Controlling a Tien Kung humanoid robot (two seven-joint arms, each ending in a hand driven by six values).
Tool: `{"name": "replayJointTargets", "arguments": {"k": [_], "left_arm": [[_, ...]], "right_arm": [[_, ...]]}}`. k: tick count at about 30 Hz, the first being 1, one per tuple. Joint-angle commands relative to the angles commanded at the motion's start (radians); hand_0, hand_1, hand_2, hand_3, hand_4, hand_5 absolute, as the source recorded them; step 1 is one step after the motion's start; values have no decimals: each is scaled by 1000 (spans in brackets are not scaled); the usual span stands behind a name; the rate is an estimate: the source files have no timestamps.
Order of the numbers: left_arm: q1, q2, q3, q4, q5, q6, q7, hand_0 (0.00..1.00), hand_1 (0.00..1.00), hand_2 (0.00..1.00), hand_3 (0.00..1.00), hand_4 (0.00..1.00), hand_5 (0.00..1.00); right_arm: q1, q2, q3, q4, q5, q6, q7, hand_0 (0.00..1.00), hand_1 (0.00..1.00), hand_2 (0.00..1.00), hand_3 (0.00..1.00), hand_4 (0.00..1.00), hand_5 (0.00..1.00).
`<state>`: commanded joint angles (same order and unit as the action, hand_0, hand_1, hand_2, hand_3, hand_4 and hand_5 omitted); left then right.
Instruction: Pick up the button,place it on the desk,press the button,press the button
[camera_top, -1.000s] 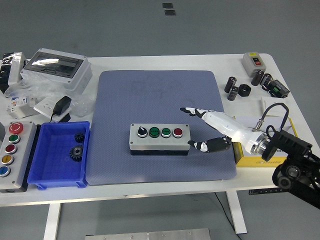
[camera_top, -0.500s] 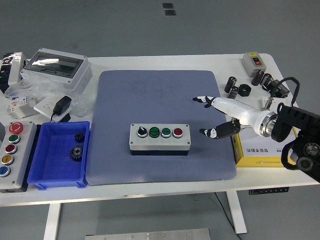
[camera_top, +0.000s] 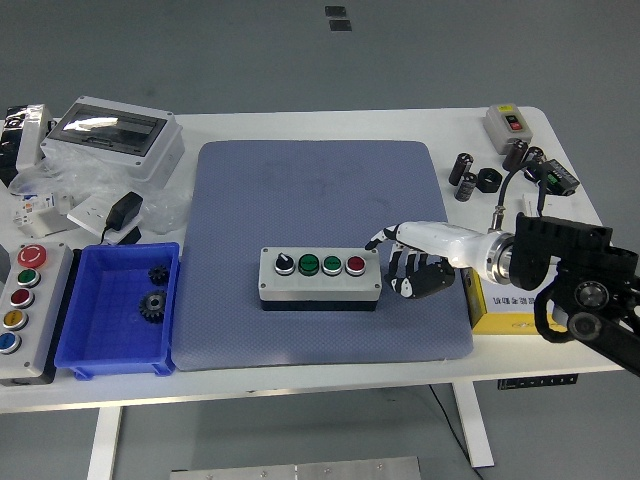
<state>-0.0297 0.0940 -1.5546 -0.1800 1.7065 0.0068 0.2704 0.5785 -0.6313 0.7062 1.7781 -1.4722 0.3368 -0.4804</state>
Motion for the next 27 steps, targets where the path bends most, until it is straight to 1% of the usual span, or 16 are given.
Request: {"name": "replayJointTargets", "arguments": {"k": [4,5,6,16,17,18,24,27], "left_arm": [[0,0,1,0,0,0,0,606,598,542,594,547,195],[0,0,1,0,0,-1,0,605,600,542,594,547,196],[0,0,1,0,0,-1,0,605,600,542,594,547,196],[2,0,2,0,-2,-1,-1,605,600,543,594,549,197],[3,0,3,0,-2,-1,-2,605,603,541,593,563,220],[3,0,3,0,-3,-1,-2,605,603,541,593,563,220],[3,0,6,0,-7,0,-3,605,602,541,594,560,229],[3,0,8,0,-9,0,-3,605,602,541,594,560,229]], "right_arm": [[3,9,-12,-5,3,-6,6,2,214,291,822,278,97],[4,11,-15,-8,5,-7,7,2,191,271,822,260,66],[5,13,-16,-11,5,-9,9,2,191,271,822,260,66],[11,36,-40,-65,0,-28,18,2,176,262,820,254,62],[12,39,-45,-70,-2,-30,18,2,172,258,820,246,47],[12,42,-52,-75,-3,-31,17,2,172,258,820,246,47],[16,51,-90,-87,-16,-36,11,2,170,248,813,246,47],[15,52,-98,-87,-25,-48,16,2,170,248,813,246,47]]}}
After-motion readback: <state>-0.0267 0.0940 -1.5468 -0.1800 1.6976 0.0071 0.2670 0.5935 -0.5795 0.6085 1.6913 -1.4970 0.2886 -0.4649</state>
